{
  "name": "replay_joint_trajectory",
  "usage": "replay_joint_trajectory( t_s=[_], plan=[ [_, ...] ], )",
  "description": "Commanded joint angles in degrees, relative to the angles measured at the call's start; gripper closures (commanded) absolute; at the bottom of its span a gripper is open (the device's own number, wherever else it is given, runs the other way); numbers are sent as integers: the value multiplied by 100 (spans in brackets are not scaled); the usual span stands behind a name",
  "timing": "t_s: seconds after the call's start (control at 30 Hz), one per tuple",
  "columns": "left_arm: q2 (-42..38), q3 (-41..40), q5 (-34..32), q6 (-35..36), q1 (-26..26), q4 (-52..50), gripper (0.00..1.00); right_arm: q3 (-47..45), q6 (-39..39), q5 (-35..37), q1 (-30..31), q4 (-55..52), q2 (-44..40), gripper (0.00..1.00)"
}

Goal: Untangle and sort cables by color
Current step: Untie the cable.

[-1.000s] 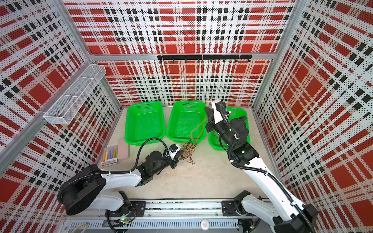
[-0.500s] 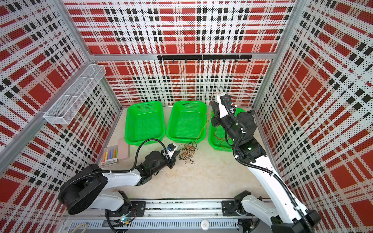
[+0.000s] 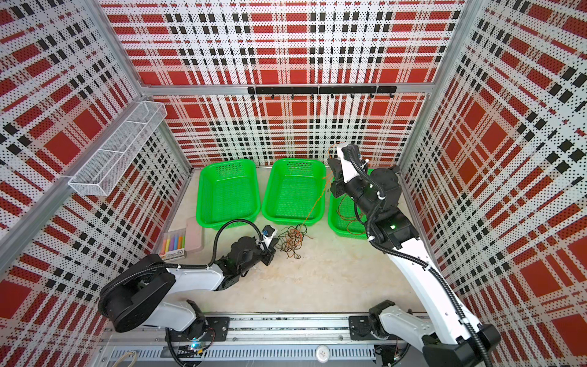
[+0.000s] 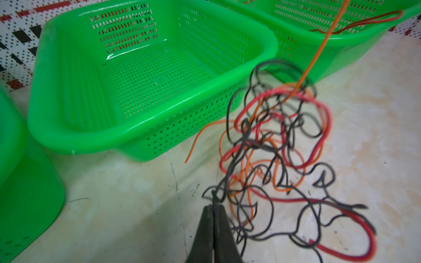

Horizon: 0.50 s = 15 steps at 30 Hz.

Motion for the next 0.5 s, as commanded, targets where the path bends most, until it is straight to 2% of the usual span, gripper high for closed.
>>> replay_joint_trajectory(
  t_s=[0.0, 0.23, 0.47],
  plan=[
    [134, 116, -151, -122, 79, -102, 100, 668, -117, -132, -120, 25, 41, 100],
    [369, 143, -157, -220, 80, -123, 100, 1900, -161, -552, -255, -375, 520, 100],
    [411, 150, -245, -266, 12, -103, 100, 2498, -170, -1118, -255, -798, 870, 100]
  ],
)
